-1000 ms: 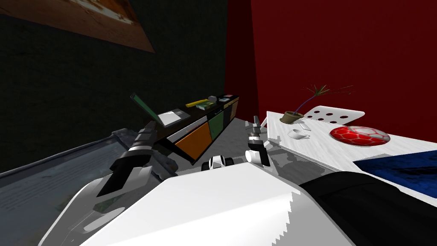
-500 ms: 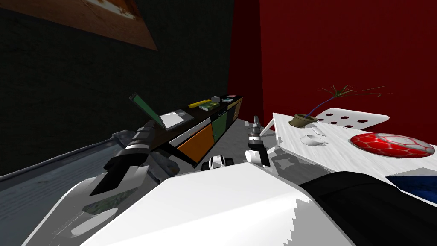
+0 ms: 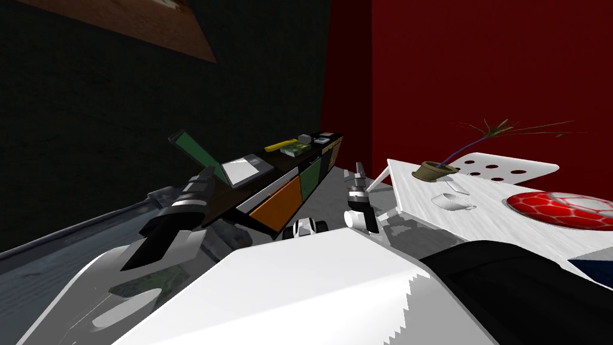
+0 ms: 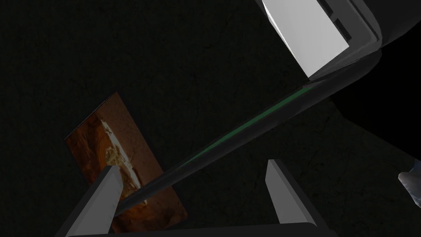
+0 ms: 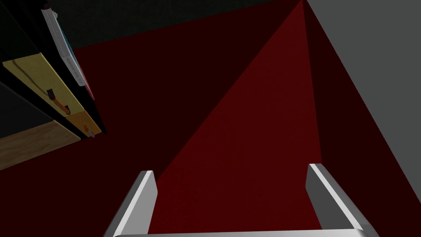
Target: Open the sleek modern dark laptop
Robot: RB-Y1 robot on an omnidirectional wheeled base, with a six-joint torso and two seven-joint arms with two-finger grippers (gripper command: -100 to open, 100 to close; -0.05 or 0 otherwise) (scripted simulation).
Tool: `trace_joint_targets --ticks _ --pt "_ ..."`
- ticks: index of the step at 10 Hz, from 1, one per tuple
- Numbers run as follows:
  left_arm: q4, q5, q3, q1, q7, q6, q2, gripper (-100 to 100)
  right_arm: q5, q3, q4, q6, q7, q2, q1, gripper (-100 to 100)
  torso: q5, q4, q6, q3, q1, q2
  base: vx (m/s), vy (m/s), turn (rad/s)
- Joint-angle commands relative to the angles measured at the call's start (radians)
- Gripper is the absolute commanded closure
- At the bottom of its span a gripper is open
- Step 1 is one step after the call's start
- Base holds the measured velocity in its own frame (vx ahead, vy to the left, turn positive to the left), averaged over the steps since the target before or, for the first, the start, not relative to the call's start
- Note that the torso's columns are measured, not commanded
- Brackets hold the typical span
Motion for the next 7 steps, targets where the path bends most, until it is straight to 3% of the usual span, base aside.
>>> trace_joint_targets --ticks 1,3,4,5,7 --pt "0.060 0.004 0.044 -0.058 0.003 0.047 0.017 -100 0.000 0.000 0.000 0.000 0.000 0.000 0.000 0 0.000 0.000 -0.001 0.000 0.002 0.000 -0.100 0.015 -0.268" --pt "0.097 0.005 0.066 -0.094 0.003 0.071 0.026 -100 0.000 0.000 0.000 0.000 0.000 0.000 0.000 0 0.001 -0.001 -0.001 -0.003 0.003 -0.005 -0.111 0.002 -0.210" --pt "0.084 0.008 0.064 -0.080 0.005 0.063 0.025 -100 0.000 0.000 0.000 0.000 0.000 0.000 0.000 0 0.001 -0.002 -0.002 -0.005 0.003 -0.008 -0.045 0.001 -0.023" --pt "0.072 0.005 0.051 -0.070 0.003 0.055 0.020 100 0.000 0.000 0.000 0.000 0.000 0.000 0.000 0 0.001 -0.003 -0.002 -0.007 0.004 -0.011 0.020 0.005 0.238" --pt "0.023 0.004 0.022 -0.023 0.002 0.023 0.009 100 0.000 0.000 0.000 0.000 0.000 0.000 0.001 0 0.001 -0.004 -0.001 -0.008 0.003 -0.013 0.093 -0.007 0.281"
